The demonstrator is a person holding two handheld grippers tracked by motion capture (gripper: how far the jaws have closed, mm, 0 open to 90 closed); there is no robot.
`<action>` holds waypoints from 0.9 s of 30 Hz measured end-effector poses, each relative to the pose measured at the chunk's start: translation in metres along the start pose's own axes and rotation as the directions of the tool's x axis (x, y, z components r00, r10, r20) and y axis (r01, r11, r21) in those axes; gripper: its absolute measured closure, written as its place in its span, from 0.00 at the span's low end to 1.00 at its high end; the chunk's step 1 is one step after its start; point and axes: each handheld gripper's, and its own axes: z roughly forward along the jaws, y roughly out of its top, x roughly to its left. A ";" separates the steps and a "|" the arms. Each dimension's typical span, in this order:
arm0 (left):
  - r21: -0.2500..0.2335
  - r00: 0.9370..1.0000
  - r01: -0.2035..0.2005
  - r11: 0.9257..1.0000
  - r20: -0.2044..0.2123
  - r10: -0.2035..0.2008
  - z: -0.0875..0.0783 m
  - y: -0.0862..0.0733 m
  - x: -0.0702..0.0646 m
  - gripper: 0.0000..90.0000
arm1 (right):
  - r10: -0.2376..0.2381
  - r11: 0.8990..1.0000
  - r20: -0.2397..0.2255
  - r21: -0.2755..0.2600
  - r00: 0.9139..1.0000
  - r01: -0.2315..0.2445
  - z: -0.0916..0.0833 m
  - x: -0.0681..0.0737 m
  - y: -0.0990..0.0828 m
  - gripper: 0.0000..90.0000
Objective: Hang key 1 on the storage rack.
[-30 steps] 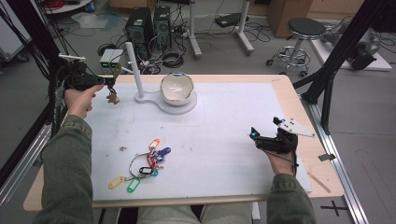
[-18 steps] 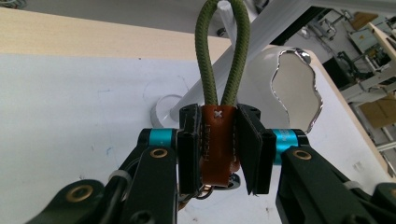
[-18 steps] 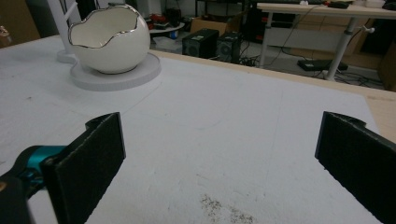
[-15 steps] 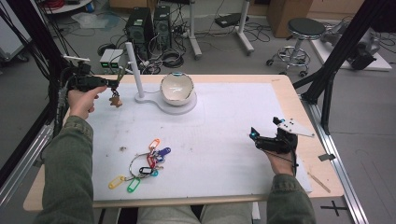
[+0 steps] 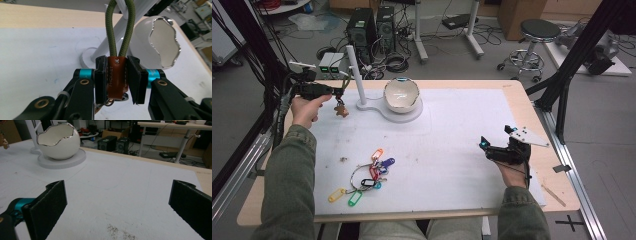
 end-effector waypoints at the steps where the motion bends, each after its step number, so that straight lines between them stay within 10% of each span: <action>1: 0.003 1.000 -0.017 1.000 -0.013 0.017 0.002 -0.001 -0.002 0.78 | 0.000 1.000 0.000 0.001 1.000 0.000 0.000 0.000 0.000 0.01; 8: 0.006 0.995 -0.039 0.999 -0.096 0.040 0.005 -0.002 -0.011 0.73 | -0.001 1.000 0.002 -0.003 1.000 0.001 0.000 0.000 0.000 0.01; 10: 0.012 0.990 0.002 1.000 -0.142 -0.001 0.005 -0.001 -0.010 0.67 | 0.000 1.000 0.000 -0.002 1.000 0.000 -0.001 0.001 0.000 0.01; 15: 0.008 0.977 -0.047 0.999 -0.210 0.047 -0.002 -0.003 -0.015 0.43 | -0.003 1.000 0.004 -0.005 1.000 0.003 -0.002 0.000 0.000 0.01; 19: -0.022 0.977 -0.027 0.999 -0.213 0.022 -0.008 -0.005 -0.019 0.23 | 0.002 1.000 0.003 -0.002 1.000 -0.002 -0.002 0.001 0.000 0.01; 22: -0.029 0.965 -0.039 0.999 -0.260 0.030 -0.011 -0.006 -0.023 0.02 | 0.001 1.000 0.003 -0.004 1.000 -0.001 -0.002 0.001 0.000 0.01; 27: -0.060 0.967 -0.058 0.997 -0.251 0.041 -0.023 -0.009 -0.028 0.02 | 0.000 1.000 0.003 -0.010 1.000 0.000 -0.002 0.000 0.001 0.01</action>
